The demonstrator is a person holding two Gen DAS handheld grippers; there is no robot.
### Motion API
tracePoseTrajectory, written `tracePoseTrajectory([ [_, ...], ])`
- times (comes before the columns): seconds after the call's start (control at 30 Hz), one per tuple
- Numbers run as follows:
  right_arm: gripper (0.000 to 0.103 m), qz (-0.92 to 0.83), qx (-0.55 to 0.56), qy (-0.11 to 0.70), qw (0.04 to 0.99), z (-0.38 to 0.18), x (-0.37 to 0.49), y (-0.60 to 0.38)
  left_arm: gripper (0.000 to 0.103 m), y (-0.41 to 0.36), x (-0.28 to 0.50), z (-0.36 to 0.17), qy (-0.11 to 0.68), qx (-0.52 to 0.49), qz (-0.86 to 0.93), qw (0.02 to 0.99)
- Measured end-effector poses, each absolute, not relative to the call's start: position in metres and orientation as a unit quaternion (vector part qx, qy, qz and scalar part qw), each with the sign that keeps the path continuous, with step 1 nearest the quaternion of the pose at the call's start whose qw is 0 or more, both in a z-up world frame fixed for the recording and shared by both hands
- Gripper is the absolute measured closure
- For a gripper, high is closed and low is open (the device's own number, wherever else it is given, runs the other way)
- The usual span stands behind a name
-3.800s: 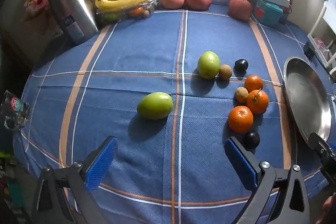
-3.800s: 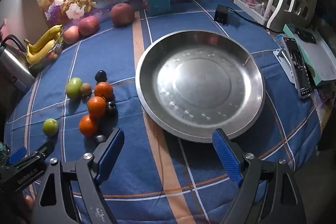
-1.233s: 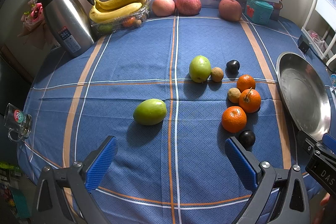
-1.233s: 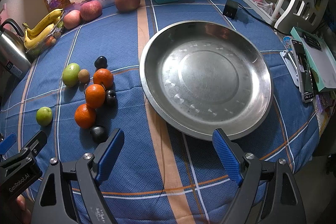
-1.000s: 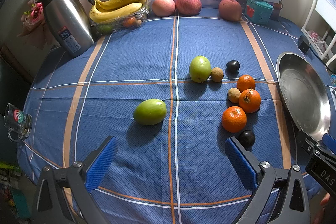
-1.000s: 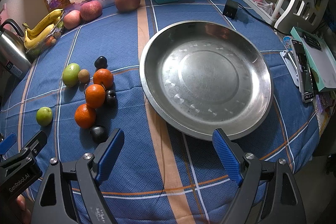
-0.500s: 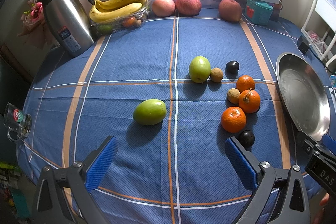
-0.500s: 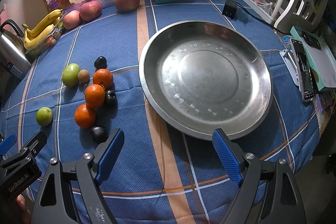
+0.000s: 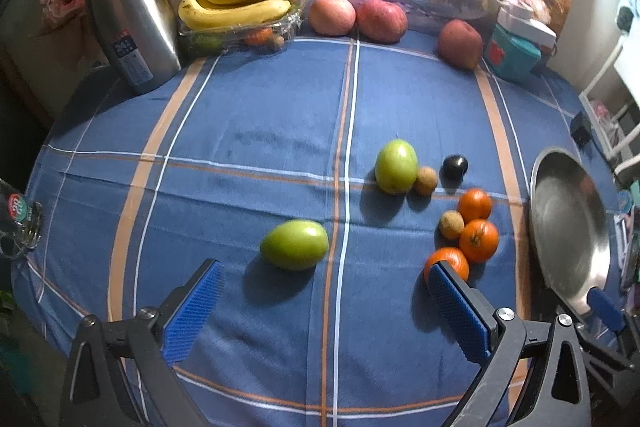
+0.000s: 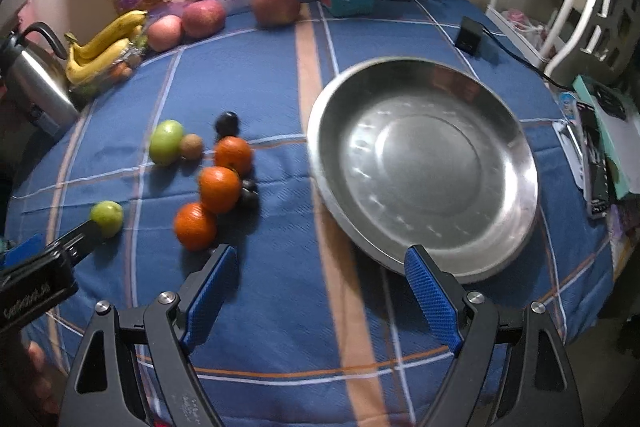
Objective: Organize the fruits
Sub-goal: 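Close the left tool on the large green fruit while the right tool grasps a dark plum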
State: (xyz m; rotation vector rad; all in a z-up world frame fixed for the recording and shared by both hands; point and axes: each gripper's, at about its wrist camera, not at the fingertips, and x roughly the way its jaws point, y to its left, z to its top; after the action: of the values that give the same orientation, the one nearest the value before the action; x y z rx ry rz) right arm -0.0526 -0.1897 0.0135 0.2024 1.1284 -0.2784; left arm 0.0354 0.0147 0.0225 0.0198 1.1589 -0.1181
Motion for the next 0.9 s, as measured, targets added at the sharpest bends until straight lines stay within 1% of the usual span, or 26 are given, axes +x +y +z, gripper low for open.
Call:
tracePoseTrajectory([
  [0.13, 0.017, -0.127, 0.099, 0.528, 0.834, 0.02, -0.041, -0.184, 0.0, 0.021, 0.046, 0.031, 0.532, -0.005, -0.049, 0.845],
  [0.4, 0.017, -0.102, 0.108, 0.528, 0.836, 0.024, -0.016, -0.167, 0.0, 0.028, 0.069, 0.034, 0.526, -0.045, -0.045, 0.848],
  [0.9, 0.017, -0.064, 0.106, 0.576, 0.808, -0.015, 0.0, -0.15, 0.0, 0.035, 0.078, -0.01, 0.575, -0.046, -0.039, 0.816],
])
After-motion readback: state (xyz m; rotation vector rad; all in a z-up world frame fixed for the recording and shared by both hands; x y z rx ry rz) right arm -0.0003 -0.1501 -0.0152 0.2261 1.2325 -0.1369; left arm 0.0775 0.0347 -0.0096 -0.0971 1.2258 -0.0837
